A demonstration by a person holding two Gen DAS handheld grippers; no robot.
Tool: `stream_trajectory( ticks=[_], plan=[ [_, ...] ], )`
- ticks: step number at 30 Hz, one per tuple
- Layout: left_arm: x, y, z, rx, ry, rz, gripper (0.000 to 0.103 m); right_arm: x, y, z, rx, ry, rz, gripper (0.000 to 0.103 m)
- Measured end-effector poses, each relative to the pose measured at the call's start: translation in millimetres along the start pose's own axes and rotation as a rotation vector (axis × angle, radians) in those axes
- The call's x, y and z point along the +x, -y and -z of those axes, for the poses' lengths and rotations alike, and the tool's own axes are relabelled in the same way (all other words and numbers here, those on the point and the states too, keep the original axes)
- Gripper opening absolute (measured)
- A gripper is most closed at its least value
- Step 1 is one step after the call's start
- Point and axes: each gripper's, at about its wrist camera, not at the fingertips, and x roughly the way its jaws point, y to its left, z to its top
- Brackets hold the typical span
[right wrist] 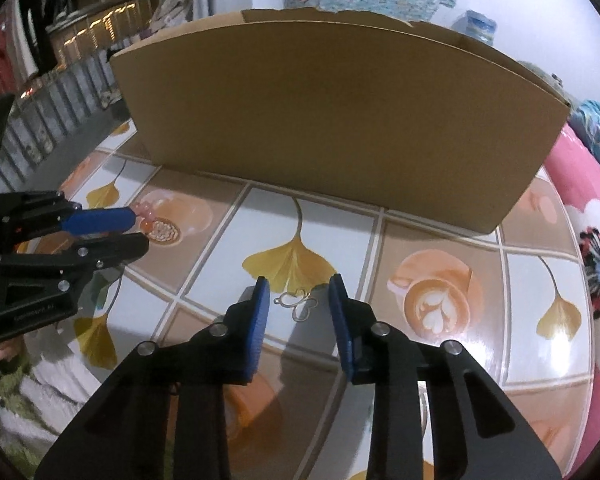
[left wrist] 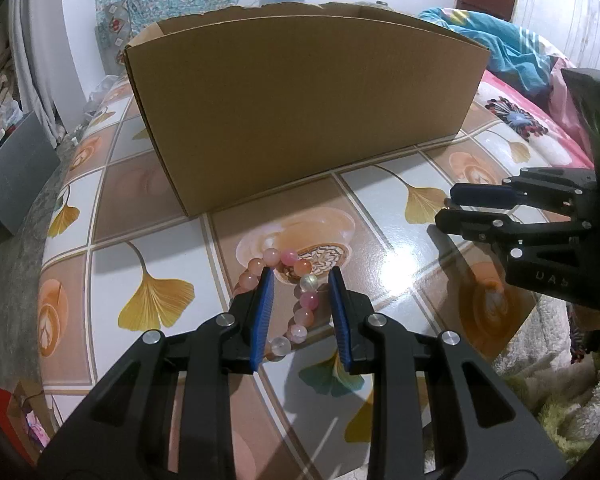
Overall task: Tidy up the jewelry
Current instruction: 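Close the left tool on the pink bead bracelet while the right tool closes on the gold butterfly earring, then lift the bracelet and earring with both tools up over the cardboard box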
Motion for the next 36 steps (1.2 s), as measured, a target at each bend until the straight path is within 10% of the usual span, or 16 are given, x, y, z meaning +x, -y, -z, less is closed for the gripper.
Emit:
stream_trajectory(
  ticks=[25, 28, 36],
  plan=[
    [1, 0, -2, 0.01, -0.007, -0.001, 0.026, -6, 7, 1, 0.022, -0.013, -0.05, 0.02],
    [1, 0, -2, 0.012, -0.009, -0.009, 0.01, -10, 7, 0, 0.029, -0.001, -0.051, 0.02],
    [-14, -10, -2, -0.033, -0.007, 0.018, 0.008, -41, 12, -7, 0.048, 0.078, -0.058, 0.02]
  ],
)
